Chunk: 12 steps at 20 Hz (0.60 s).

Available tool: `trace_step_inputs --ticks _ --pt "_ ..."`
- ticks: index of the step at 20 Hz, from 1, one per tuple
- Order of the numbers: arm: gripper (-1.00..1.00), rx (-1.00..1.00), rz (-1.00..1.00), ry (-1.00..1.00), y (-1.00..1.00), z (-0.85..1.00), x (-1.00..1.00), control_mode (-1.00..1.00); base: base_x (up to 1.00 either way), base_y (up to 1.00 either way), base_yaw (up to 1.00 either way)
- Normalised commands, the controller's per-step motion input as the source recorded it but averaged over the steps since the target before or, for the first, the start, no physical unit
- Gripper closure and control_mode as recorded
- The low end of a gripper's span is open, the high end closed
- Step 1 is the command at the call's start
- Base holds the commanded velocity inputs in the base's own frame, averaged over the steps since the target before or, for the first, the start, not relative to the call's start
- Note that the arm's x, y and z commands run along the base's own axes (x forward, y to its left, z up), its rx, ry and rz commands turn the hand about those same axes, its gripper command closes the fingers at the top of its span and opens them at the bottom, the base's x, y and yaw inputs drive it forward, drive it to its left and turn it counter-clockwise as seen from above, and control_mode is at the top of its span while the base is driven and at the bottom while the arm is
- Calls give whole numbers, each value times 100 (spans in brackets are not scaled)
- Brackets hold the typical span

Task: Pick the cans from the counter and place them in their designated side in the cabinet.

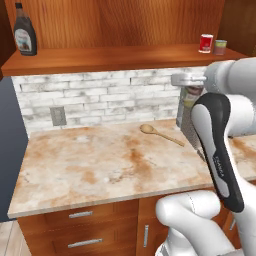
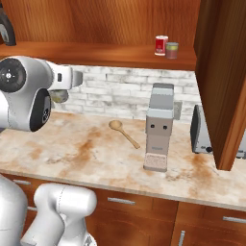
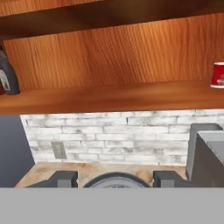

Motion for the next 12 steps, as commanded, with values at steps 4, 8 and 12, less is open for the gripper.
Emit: trace_step_inputs --ticks 4,8,12 --pt "100 -7 0 -3 -28 27 -11 -100 0 0 0" --pt "100 -8 0 -5 -27 26 -2 -100 0 0 0" --pt "100 -8 0 -6 -26 25 -1 -100 0 0 0"
